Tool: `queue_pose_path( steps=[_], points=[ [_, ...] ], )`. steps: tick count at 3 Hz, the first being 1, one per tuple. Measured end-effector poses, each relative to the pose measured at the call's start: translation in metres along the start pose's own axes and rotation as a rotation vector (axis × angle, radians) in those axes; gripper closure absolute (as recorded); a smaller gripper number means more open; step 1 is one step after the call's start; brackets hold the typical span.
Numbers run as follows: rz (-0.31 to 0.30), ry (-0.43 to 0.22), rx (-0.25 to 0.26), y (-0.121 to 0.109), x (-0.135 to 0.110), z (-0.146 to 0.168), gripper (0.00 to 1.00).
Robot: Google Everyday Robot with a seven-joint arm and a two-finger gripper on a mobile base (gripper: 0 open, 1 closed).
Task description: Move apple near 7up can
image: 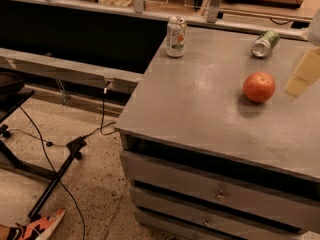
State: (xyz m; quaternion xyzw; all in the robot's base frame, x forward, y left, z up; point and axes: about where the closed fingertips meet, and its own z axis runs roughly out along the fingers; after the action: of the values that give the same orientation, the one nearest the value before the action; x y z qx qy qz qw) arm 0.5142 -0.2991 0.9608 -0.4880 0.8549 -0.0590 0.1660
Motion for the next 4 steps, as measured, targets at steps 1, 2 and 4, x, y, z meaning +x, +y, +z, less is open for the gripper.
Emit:
queue_pose_path(
  steps=[1,2,4],
  points=[
    [0.085,-0.015,-0.004,-0.033,0.017,0.034,0.00],
    [0.147,-0.059,-0.046,-0.044,0.021,0.071,0.00],
    [0.212,-0.208,-0.132,-0.045,0.005,0.123,0.18]
  ],
)
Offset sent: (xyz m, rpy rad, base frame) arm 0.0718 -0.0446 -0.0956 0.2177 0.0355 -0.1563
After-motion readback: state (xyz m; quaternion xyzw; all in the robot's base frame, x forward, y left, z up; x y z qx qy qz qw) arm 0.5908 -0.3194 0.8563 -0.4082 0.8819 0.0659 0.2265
